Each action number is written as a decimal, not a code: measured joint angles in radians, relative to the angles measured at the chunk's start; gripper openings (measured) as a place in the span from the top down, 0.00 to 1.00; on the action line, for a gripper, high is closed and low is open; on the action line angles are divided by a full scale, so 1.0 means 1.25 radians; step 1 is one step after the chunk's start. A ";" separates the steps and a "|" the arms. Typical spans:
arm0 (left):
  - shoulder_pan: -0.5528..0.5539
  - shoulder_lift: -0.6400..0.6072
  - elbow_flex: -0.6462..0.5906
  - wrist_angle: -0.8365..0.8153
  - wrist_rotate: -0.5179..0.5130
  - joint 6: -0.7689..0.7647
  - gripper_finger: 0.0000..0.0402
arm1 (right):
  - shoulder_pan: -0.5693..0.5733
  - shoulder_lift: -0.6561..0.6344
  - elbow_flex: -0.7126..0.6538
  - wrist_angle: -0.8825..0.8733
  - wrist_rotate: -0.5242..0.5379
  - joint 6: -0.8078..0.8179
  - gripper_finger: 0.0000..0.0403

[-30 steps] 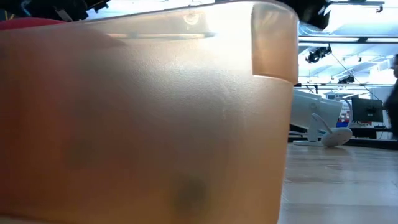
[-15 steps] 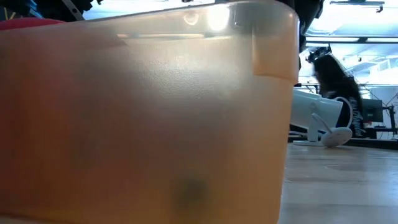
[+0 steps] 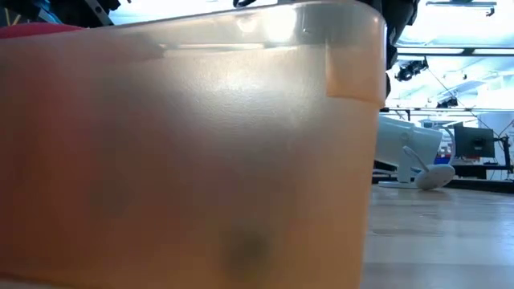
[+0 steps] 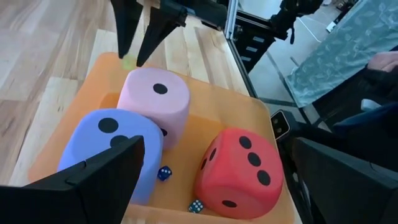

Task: Pick & Place Dice
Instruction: Put the small light green dice into the orange bin, then put the bottom small light blue dice into the orange bin

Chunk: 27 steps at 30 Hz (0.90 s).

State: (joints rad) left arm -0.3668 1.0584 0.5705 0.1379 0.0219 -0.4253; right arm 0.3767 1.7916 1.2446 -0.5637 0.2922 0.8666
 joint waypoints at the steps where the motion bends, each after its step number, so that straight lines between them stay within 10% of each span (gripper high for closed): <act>1: 0.000 0.000 0.000 0.000 0.000 0.003 0.00 | 0.000 0.000 0.000 0.000 0.009 0.000 0.74; 12: 0.000 0.000 0.000 0.000 0.000 -0.014 0.00 | 0.000 0.000 0.000 0.064 0.060 -0.060 0.49; 27: 0.010 -0.048 0.004 0.004 0.086 0.097 0.00 | 0.060 -0.002 0.000 0.155 0.314 -0.190 0.47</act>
State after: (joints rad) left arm -0.3547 0.9981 0.5755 0.1423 0.1290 -0.3036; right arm 0.4523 1.7897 1.2446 -0.3700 0.6852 0.6293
